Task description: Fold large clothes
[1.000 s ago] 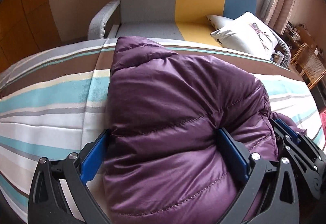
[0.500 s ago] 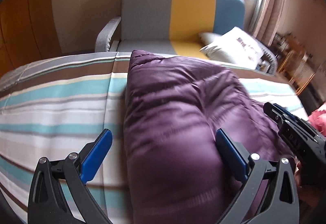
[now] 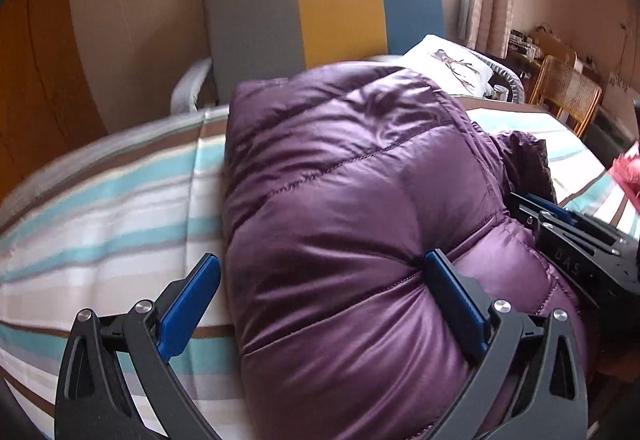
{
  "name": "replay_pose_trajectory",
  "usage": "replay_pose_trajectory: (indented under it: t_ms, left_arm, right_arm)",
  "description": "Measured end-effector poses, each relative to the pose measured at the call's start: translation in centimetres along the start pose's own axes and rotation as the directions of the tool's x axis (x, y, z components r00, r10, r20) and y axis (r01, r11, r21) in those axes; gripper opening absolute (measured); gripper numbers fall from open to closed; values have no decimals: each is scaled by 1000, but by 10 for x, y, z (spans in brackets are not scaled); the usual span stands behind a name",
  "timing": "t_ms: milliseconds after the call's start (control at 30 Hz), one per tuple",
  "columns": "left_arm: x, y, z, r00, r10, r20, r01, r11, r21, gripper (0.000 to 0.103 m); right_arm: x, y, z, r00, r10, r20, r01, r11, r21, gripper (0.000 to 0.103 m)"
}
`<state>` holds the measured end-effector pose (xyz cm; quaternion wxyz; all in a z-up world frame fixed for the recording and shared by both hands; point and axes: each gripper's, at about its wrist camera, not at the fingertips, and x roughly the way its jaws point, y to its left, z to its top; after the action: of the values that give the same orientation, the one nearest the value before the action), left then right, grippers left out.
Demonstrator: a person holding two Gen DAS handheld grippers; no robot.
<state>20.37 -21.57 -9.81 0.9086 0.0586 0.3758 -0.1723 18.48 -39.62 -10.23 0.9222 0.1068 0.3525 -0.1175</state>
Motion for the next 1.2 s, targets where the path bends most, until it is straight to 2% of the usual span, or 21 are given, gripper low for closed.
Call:
replay_pose_trajectory:
  t_ms: [67, 200, 300, 367, 433, 467, 633, 867, 1033, 1200]
  left_arm:
    - [0, 3, -2, 1000, -22, -1, 22, 1000, -22, 101]
    - [-7, 1, -5, 1000, -4, 18, 4, 1000, -17, 101]
    - [-15, 6, -9, 999, -33, 19, 34, 998, -61, 101]
    - [-22, 15, -15, 997, -71, 20, 73, 991, -110, 101]
    - [-26, 22, -19, 995, -97, 23, 99, 985, -143, 101]
    - [-28, 24, -21, 994, -108, 22, 110, 982, -155, 101]
    - [-39, 33, -25, 990, -135, 31, 138, 972, -188, 101]
    - [-49, 38, -38, 986, -167, 17, 167, 975, -149, 101]
    - [-46, 51, -42, 972, -233, -31, 225, 961, -162, 101]
    - [-40, 65, -33, 954, -295, -47, 276, 932, -235, 101]
  right_arm:
    - [-1, 0, -1, 1000, -1, 5, 1, 1000, -3, 22]
    - [-5, 3, -1, 1000, -21, 11, 21, 1000, -22, 22]
    - [-15, 8, -4, 999, -36, 25, 37, 999, -27, 23]
    - [-26, 9, -5, 999, -32, 36, 33, 999, -20, 30]
    - [-37, 8, -6, 999, -22, 45, 22, 1000, -2, 53]
    - [-43, 7, -6, 999, -14, 49, 13, 1000, 6, 56]
    - [-62, 6, -9, 999, 1, 44, -2, 1000, 19, 56]
    - [-81, -4, -24, 1000, 20, 7, -20, 999, 51, 56]
    - [-90, -22, -31, 997, 75, -22, -73, 993, 91, 69]
    - [-89, -50, -25, 991, 134, -30, -125, 972, 200, 73]
